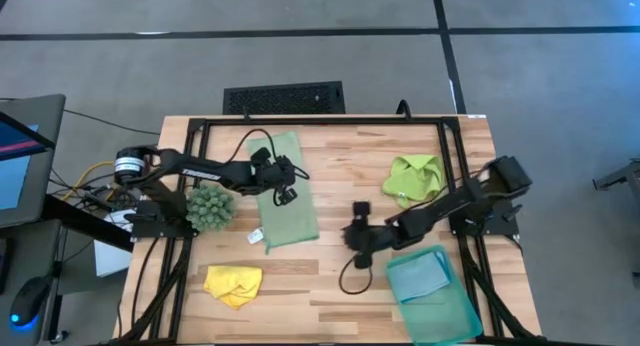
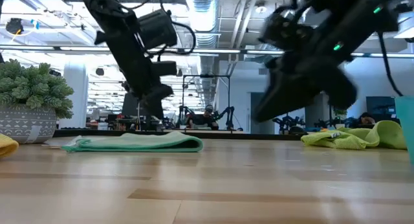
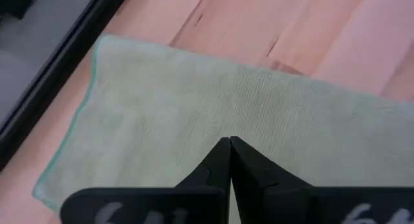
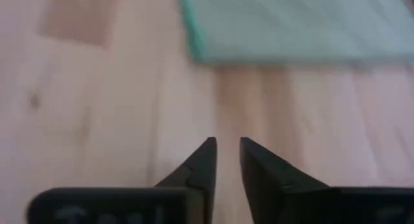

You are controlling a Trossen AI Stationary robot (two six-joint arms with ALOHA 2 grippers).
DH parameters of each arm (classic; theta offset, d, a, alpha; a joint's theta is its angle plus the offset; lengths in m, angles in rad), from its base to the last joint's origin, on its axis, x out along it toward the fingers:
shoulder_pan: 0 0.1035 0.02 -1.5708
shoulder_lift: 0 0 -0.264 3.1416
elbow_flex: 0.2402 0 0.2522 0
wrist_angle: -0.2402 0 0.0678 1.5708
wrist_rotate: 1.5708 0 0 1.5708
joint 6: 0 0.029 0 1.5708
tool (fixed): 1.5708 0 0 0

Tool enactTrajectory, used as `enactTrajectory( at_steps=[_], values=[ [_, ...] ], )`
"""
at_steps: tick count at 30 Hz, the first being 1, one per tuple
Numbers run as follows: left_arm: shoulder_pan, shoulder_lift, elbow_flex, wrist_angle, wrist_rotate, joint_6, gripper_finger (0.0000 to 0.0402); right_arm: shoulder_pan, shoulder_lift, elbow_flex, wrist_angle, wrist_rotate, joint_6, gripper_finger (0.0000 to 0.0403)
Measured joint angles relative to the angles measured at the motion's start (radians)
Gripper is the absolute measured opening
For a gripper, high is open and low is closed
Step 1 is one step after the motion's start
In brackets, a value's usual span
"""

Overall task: Fold microfiber towels
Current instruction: Fold the green microfiber cloth

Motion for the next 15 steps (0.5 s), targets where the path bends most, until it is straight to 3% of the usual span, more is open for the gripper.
enactTrajectory(
  at_steps=[4,10,15],
  values=[
    [-0.021,-0.066,0.000,-0.065,0.000,-0.032,0.0000,-0.024,0.145,0.039,0.229,-0.022,-0.187,0.0133],
    [-0.051,-0.093,0.001,-0.070,0.000,-0.040,0.0000,-0.033,0.285,0.194,0.232,0.028,-0.347,0.0167],
    [-0.052,-0.085,0.001,-0.077,0.000,-0.038,0.0000,-0.032,0.385,0.318,0.179,0.103,-0.406,0.0167]
  ],
)
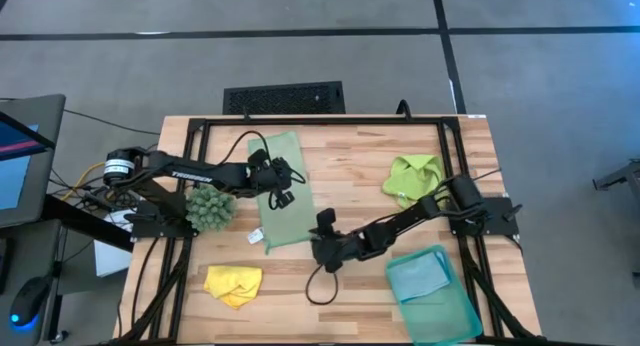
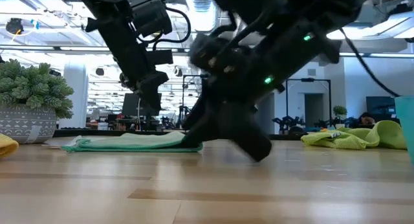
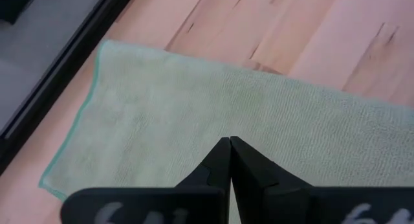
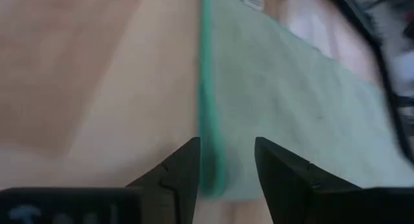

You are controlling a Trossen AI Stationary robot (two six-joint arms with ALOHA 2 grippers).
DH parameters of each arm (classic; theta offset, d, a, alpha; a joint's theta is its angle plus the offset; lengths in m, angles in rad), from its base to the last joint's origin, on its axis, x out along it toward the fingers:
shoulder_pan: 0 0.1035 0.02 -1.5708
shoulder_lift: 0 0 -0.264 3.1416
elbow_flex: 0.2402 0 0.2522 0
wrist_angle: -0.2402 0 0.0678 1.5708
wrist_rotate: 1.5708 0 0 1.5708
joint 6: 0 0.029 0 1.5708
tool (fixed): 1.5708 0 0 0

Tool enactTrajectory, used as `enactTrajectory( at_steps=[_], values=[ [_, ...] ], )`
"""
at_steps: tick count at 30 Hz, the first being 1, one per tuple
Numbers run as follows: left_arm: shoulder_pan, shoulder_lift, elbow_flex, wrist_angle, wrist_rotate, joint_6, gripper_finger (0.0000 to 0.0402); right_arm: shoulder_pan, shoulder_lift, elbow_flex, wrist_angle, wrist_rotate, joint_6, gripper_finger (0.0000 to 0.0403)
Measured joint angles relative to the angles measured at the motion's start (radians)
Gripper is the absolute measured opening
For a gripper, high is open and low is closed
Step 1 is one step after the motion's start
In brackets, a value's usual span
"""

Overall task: Fold microfiber towels
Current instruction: Fold the green microfiber cloth

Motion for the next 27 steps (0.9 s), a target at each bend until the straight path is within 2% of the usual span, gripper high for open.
enactTrajectory(
  at_steps=[2,5,21,25,27],
  values=[
    [0.000,0.001,0.000,0.000,0.000,0.000,0.0000,0.002,0.020,0.034,-0.040,0.074,-0.024,0.0160],
    [0.000,0.004,0.000,-0.002,0.000,0.000,0.0000,0.003,0.037,0.061,-0.076,0.127,-0.039,0.0145],
    [0.000,0.004,0.000,-0.001,0.000,0.000,0.0000,0.050,0.019,0.057,-0.141,0.241,-0.060,0.0009],
    [0.000,0.004,0.000,-0.002,0.000,-0.001,0.0000,0.075,0.015,0.054,-0.151,0.351,-0.087,0.0014],
    [0.000,0.004,0.000,-0.005,0.000,-0.001,0.0000,0.081,0.010,0.053,-0.173,0.359,-0.073,0.0019]
  ],
)
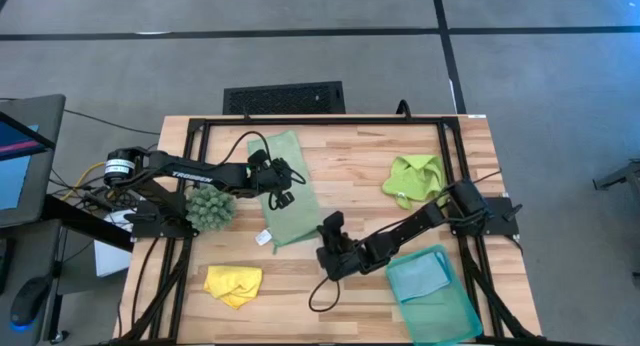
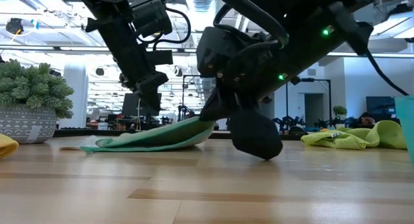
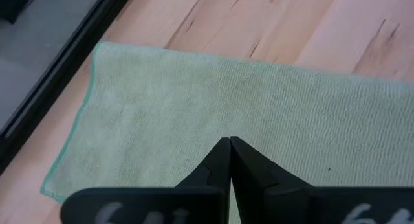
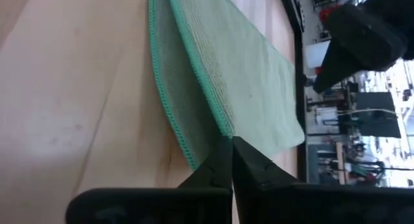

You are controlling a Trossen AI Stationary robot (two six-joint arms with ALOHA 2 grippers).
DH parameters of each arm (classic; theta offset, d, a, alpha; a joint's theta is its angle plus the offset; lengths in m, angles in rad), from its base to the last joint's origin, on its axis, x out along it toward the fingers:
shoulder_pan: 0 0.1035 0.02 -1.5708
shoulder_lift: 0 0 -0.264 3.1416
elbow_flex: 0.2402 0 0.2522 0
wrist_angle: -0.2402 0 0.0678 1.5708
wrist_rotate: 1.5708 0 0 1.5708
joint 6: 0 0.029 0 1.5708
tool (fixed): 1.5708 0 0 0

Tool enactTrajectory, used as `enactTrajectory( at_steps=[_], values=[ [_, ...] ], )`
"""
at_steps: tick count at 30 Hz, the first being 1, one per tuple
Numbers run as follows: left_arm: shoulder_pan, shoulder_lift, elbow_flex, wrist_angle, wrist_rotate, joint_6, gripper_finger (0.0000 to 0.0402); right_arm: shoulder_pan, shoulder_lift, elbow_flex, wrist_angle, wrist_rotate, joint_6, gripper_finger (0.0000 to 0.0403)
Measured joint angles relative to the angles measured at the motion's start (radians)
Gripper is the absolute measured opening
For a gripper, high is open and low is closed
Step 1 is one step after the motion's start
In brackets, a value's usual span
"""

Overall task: Fold microfiber towels
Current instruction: Fold the green microfiber cloth

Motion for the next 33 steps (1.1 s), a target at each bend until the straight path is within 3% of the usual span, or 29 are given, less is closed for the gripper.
enactTrajectory(
  at_steps=[12,18,26,30,33],
  values=[
    [-0.002,0.000,0.000,-0.014,0.019,0.002,0.0000,-0.053,-0.008,0.003,-0.126,-0.185,0.224,0.0018],
    [-0.023,0.000,0.000,-0.014,0.059,0.035,0.0000,-0.086,-0.007,0.004,-0.135,-0.407,0.250,0.0072],
    [-0.045,0.000,0.000,-0.014,0.060,0.040,0.0000,-0.093,-0.072,0.000,-0.187,-0.581,0.238,0.0168],
    [-0.045,0.000,0.000,-0.014,0.064,0.040,0.0000,-0.090,-0.135,-0.002,-0.235,-0.703,0.240,0.0188],
    [-0.045,0.000,0.000,-0.013,0.095,0.040,0.0000,-0.090,-0.161,-0.013,-0.245,-0.718,0.244,0.0185]
  ],
)
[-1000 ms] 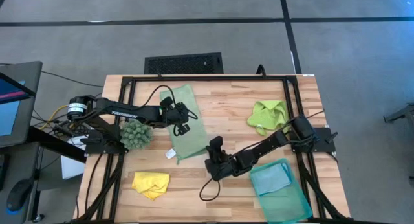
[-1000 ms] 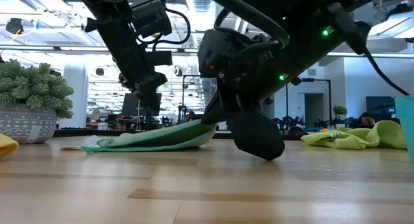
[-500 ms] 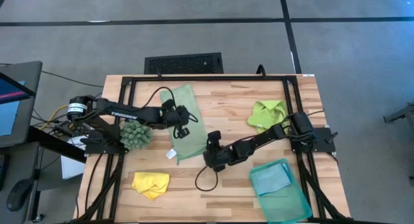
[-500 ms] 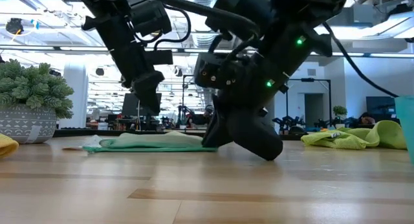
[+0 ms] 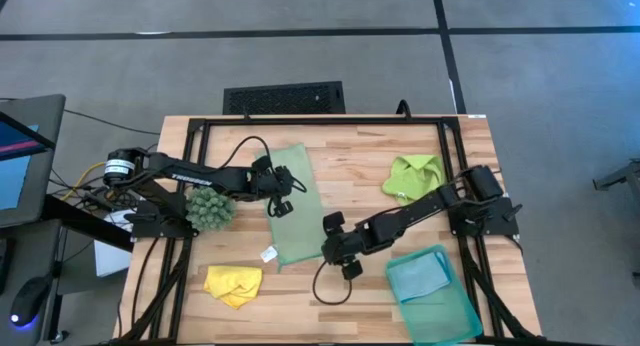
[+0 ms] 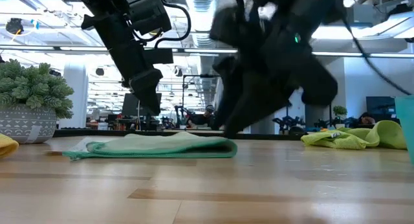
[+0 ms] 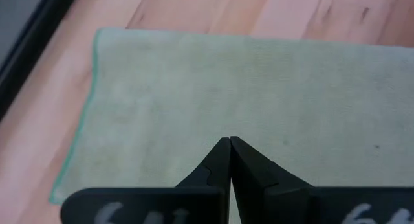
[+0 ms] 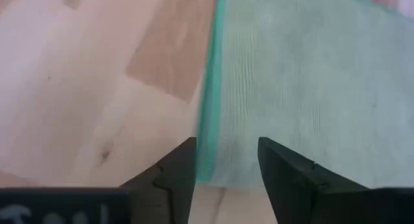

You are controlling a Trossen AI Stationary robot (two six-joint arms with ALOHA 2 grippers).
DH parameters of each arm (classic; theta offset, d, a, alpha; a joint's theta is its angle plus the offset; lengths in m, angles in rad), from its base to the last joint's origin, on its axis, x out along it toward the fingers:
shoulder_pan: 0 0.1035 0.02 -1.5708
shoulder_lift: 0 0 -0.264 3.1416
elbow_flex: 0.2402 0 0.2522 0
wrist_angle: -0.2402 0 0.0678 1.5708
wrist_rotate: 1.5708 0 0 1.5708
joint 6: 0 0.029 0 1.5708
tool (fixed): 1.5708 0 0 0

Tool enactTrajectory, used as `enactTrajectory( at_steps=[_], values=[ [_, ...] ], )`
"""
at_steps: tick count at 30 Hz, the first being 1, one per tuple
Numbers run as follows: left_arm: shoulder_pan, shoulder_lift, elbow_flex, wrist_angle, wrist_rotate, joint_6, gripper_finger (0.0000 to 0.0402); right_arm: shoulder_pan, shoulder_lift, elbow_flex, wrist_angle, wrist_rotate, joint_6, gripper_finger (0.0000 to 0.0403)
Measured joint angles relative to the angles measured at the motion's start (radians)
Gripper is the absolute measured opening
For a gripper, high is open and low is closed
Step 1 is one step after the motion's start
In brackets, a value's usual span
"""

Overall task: Fold microfiber towels
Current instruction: Fold the green microfiber cloth

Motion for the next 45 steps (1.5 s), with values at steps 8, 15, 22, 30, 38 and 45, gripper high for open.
enactTrajectory(
  at_steps=[8,15,22,30,38,45],
  values=[
    [0.000,0.000,0.000,0.004,0.018,0.000,0.0000,0.003,0.001,-0.053,0.034,0.014,-0.007,0.0128],
    [0.000,0.000,0.000,0.004,0.018,0.000,0.0000,0.024,0.000,-0.053,0.035,0.018,-0.034,0.0062],
    [0.000,0.000,0.000,0.004,0.018,0.000,0.0000,0.033,-0.001,-0.053,0.033,0.014,-0.036,0.0024],
    [0.013,0.000,-0.037,0.026,0.015,0.000,0.0000,0.033,-0.001,-0.052,0.067,-0.008,-0.023,0.0021],
    [0.102,0.000,-0.163,0.244,0.014,0.013,0.0000,-0.007,-0.019,-0.051,0.123,-0.010,0.111,0.0029],
    [0.166,0.000,-0.253,0.369,0.014,0.003,0.0000,-0.027,0.029,-0.048,0.139,-0.195,0.084,0.0019]
  ],
)
